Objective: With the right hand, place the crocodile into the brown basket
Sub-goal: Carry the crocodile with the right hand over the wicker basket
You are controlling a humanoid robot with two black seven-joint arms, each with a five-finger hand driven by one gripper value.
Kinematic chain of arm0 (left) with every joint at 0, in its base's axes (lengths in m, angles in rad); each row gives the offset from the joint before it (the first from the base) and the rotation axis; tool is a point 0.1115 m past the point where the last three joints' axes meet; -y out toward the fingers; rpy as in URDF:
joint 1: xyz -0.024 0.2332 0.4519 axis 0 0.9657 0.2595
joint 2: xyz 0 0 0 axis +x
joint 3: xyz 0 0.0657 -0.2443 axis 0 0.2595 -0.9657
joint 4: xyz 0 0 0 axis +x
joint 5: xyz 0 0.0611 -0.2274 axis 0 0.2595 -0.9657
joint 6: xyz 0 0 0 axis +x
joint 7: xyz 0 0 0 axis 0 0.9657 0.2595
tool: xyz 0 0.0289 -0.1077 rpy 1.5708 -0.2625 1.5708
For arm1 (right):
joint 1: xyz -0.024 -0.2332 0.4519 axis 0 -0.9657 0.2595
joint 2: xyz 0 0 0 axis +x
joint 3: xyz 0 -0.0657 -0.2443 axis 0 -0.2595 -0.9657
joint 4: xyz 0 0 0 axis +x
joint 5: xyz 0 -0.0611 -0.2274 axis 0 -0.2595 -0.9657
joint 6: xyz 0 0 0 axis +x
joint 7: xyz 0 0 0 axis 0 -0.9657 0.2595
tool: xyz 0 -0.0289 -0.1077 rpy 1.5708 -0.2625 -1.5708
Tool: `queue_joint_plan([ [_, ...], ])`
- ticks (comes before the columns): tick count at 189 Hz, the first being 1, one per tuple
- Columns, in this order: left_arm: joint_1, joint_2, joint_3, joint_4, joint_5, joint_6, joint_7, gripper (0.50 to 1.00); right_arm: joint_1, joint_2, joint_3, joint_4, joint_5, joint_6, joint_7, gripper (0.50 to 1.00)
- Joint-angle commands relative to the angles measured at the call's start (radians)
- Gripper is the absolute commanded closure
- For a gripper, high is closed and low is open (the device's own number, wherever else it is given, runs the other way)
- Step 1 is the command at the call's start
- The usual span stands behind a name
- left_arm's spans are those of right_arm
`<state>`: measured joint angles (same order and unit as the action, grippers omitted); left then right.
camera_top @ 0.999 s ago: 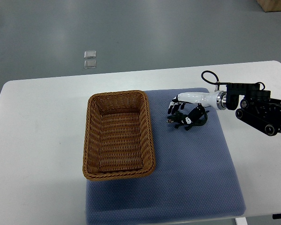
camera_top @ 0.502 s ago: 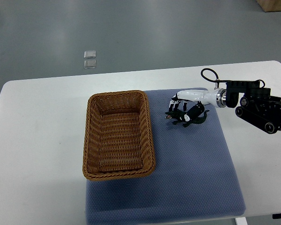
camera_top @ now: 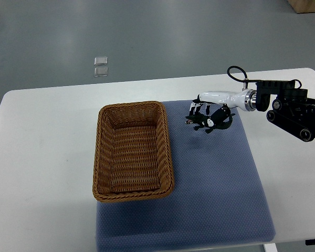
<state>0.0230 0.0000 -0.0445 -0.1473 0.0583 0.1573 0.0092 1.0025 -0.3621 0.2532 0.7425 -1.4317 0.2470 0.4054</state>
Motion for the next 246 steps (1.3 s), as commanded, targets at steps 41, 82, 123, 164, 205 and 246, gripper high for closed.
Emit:
queue_joint_plan([
  [41, 0.0, 0.0, 0.0, 0.0, 0.0, 0.001, 0.0, 0.5, 0.088, -0.006, 0.003, 0.014, 0.016, 0.003, 0.024, 1.0],
  [82, 0.0, 0.0, 0.0, 0.0, 0.0, 0.001, 0.0, 0.5, 0.148, 0.038, -0.002, 0.037, 0.014, 0.006, 0.024, 1.0],
  [123, 0.0, 0.0, 0.0, 0.0, 0.0, -0.001, 0.0, 0.5, 0.232, 0.147, -0.071, 0.038, 0.007, 0.009, 0.041, 1.0],
  [164, 0.0, 0.0, 0.0, 0.0, 0.0, -0.001, 0.0, 0.5, 0.266, 0.282, -0.158, 0.04, -0.001, 0.003, 0.041, 1.0],
  [205, 0.0, 0.0, 0.0, 0.0, 0.0, -0.001, 0.0, 0.5, 0.269, 0.353, -0.192, 0.038, -0.018, 0.003, 0.041, 1.0],
  [246, 0.0, 0.0, 0.0, 0.0, 0.0, 0.001, 0.0, 0.5, 0.272, 0.362, -0.241, 0.035, -0.026, 0.0, 0.041, 1.0],
])
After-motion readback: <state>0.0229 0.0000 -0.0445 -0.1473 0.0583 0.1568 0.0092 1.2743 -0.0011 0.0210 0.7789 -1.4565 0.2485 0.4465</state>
